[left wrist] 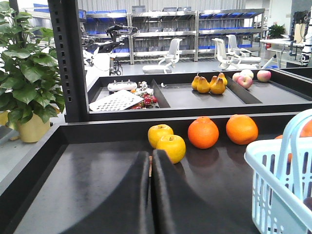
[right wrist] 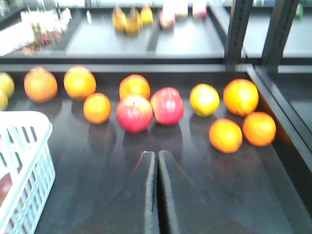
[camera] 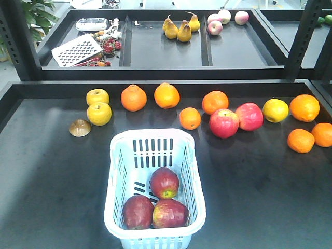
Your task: Pick three apples into basket with both arms
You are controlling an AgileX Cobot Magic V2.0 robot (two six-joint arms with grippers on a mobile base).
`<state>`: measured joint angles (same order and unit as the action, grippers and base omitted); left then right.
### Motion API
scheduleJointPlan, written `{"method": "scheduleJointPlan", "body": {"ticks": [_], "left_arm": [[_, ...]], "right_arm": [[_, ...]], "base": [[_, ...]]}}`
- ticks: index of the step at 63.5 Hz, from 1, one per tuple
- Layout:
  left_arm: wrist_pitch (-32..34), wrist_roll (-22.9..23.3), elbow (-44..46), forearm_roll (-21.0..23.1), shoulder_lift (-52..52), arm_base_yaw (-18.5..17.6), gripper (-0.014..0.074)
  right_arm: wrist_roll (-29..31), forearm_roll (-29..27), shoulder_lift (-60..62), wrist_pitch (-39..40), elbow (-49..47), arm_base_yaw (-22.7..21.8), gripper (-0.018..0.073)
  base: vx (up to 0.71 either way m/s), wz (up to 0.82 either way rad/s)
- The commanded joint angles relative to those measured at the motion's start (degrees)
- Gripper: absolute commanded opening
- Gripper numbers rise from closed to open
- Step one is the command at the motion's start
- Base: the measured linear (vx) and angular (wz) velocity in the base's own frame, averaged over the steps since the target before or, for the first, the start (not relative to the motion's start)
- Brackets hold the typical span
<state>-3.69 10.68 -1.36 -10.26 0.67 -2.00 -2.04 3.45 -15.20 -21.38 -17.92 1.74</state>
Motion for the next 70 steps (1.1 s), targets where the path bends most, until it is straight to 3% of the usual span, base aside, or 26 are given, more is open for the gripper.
{"method": "scheduleJointPlan", "body": {"ticks": [1, 15, 28, 70], "left_arm": [[4.2, 0.21, -0.41, 0.53, 0.95, 0.14, -0.0006], [4.2, 0.21, -0.41, 0.53, 0.95, 0.14, -0.0006], [4.15, 0.21, -0.41, 0.53, 0.89, 0.14, -0.0006], [4.15, 0.21, -0.41, 0.53, 0.89, 0.14, -0.0006]], "right_arm": [[0.35, 0.49, 5.05, 10.38, 4.58, -0.3, -0.0009], [0.35, -1.11, 16.84, 17.15, 15.56, -0.3, -0.0009], [-0.28, -1.75, 16.66, 24.36, 20.41, -0.42, -0.0009], [-0.26, -1.65, 16.66, 23.14, 20.39, -0.42, -0.0009]], "base": [[0.0, 0.0], [0.0, 0.0], [0.0, 0.0], [0.0, 0.0]]}}
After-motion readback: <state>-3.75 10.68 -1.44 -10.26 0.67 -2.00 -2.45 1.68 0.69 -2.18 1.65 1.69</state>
